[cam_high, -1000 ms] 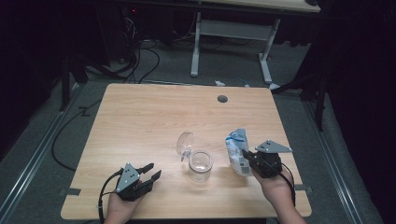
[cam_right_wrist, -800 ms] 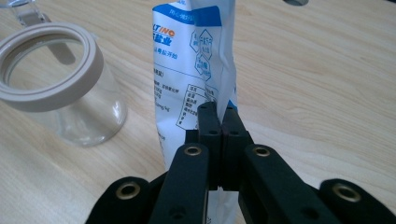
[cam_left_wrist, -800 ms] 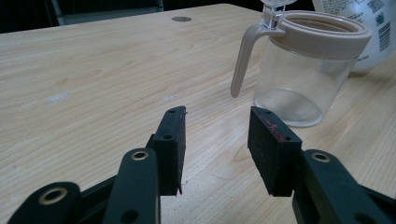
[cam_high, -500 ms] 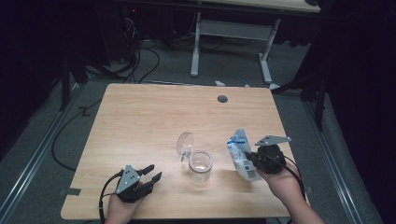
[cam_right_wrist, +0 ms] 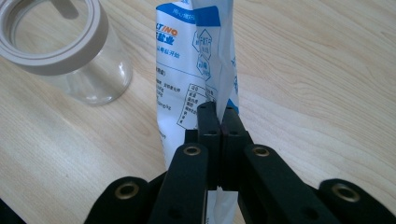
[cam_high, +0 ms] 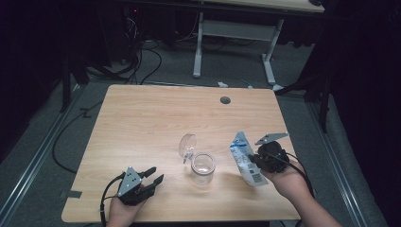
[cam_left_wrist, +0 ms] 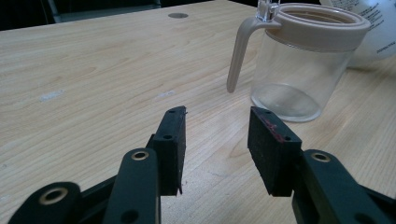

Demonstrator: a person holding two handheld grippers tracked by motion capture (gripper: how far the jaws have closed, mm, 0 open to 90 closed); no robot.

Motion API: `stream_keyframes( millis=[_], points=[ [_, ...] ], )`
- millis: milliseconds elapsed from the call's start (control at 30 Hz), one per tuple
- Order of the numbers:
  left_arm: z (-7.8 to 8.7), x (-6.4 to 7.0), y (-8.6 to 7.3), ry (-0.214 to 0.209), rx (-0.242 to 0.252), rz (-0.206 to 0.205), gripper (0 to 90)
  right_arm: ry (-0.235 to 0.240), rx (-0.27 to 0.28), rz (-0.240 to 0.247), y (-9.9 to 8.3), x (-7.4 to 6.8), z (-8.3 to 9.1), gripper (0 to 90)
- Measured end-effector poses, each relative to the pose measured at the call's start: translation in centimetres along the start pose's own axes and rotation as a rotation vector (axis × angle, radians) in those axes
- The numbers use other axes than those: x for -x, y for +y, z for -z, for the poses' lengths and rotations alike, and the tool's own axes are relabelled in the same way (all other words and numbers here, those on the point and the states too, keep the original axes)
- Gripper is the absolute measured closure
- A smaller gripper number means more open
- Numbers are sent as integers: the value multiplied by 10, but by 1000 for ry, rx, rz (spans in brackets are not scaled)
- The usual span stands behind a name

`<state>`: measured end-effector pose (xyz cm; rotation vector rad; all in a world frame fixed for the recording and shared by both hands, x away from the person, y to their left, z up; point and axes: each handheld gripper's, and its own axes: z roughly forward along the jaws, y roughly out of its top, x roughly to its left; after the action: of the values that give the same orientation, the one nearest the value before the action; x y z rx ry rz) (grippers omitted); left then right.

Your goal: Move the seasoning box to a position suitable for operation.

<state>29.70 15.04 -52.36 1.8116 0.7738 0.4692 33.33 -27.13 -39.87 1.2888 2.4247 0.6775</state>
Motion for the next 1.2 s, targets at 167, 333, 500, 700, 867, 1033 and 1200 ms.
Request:
stream_keyframes(
  millis=[167, 333, 500, 700, 867, 1033, 1200],
  points=[
    [0, 0, 0, -1, -2, -3, 573, 5, -36, 7, 5, 0, 3, 900],
    [0, 1, 0, -2, 1, -7, 574, 22, -76, 4, 7, 1, 2, 900],
    [0, 1, 0, -3, 1, -6, 574, 24, -104, 13, 11, 1, 2, 900],
    [0, 1, 0, -3, 1, -7, 575, 28, -144, 36, 16, 1, 4, 900],
    [0, 0, 0, -2, 1, -7, 575, 33, -186, 50, 18, 0, 2, 900],
    [0, 0, 0, -2, 0, -9, 576, 43, -217, 54, 18, 1, 1, 900],
    [-1, 1, 0, -3, 1, -9, 577, 48, -240, 60, 19, 2, 3, 900]
  ],
)
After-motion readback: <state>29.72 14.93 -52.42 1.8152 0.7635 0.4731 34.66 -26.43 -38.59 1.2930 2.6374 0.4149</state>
